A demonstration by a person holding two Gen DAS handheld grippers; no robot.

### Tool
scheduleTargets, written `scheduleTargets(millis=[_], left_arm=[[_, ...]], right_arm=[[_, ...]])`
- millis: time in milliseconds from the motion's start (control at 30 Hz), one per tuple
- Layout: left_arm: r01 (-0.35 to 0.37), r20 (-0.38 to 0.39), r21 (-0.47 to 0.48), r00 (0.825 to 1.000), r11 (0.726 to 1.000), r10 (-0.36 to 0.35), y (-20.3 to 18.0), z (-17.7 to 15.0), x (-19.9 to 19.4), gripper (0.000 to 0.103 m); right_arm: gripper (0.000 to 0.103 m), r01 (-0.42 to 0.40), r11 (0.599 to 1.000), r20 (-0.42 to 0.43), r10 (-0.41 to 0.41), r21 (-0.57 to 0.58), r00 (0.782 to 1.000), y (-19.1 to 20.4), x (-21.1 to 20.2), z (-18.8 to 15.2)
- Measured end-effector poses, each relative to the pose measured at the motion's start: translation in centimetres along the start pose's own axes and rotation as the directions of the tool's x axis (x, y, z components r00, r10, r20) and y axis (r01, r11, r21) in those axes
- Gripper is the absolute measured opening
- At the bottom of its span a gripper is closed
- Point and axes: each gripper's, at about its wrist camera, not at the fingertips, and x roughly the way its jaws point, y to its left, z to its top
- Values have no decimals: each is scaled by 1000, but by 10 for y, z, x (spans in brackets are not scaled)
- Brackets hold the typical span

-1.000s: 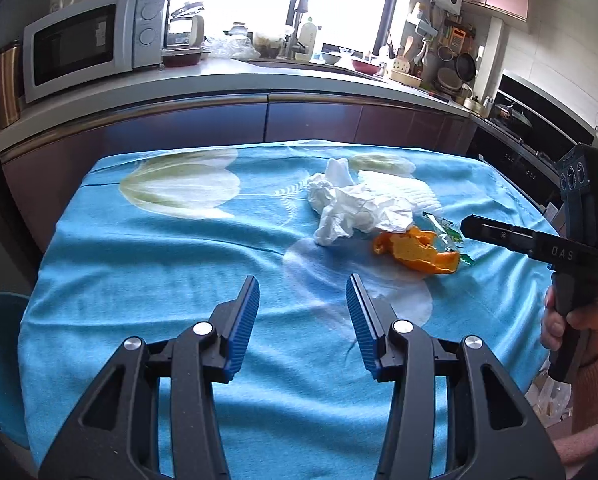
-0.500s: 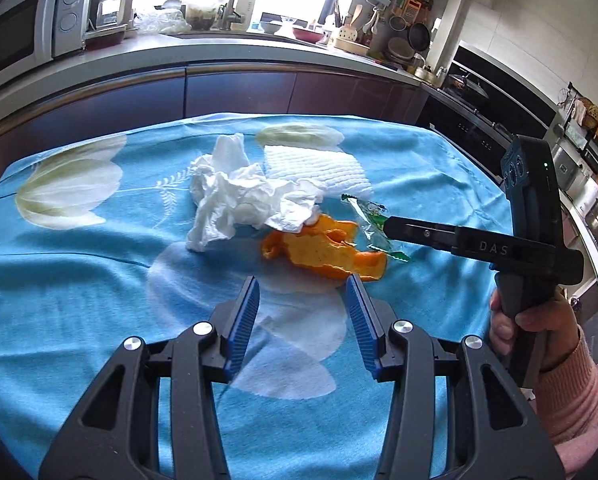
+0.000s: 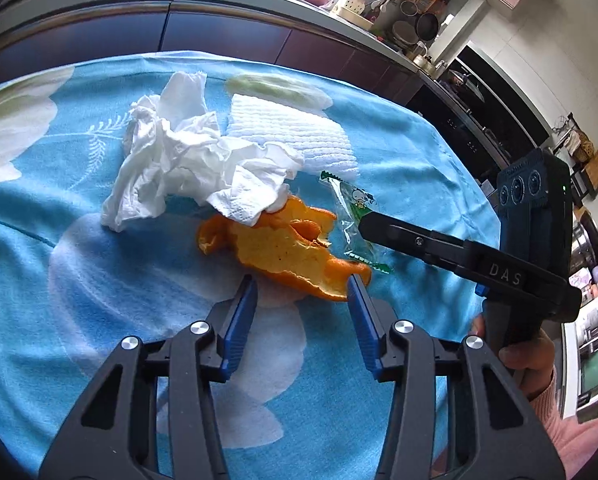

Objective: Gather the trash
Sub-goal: 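Grasp the orange peel with the left tool while the right tool grasps the green packet, then carry the orange peel and green packet over the teal bin with both tools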

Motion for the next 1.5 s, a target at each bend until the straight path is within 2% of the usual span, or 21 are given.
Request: scheduleTargets(millis=[67, 133, 167, 333, 633, 933, 1167, 1500], left_arm=[[5, 3, -21, 1000, 1000, -5, 3, 2, 2, 36], [18, -5, -44, 1000, 999, -18, 6, 4, 6, 24], [19, -5, -55, 1000, 998, -19, 8, 4, 7, 24], [20, -5, -73, 1000, 997, -21, 10, 3, 9, 6], [-6, 27, -26, 1000, 1000, 6, 4, -8, -13, 4], [-67, 96, -23, 993, 998, 69, 18, -29, -64, 4], [-120, 170, -47, 977, 992, 126, 34, -47, -116, 4], [-179, 250, -122, 946, 976, 204, 61, -80, -186, 4]], right_arm=[[17, -16, 1000, -7, 16, 10, 1000, -2, 0, -2], [12, -24, 1000, -4, 24, 8, 1000, -2, -3, -3], [10, -30, 1000, -3, 30, 6, 1000, -2, -4, -3], [4, -68, 998, 13, 68, -1, 998, 0, -11, -6], [2, -102, 995, 44, 103, -23, 994, 8, -28, -10], [2, -136, 985, 52, 142, -108, 988, 42, -35, -15], [2, -185, 966, 17, 191, -179, 981, 80, -24, -22], [2, -282, 920, -88, 268, -273, 959, 145, 11, -38]])
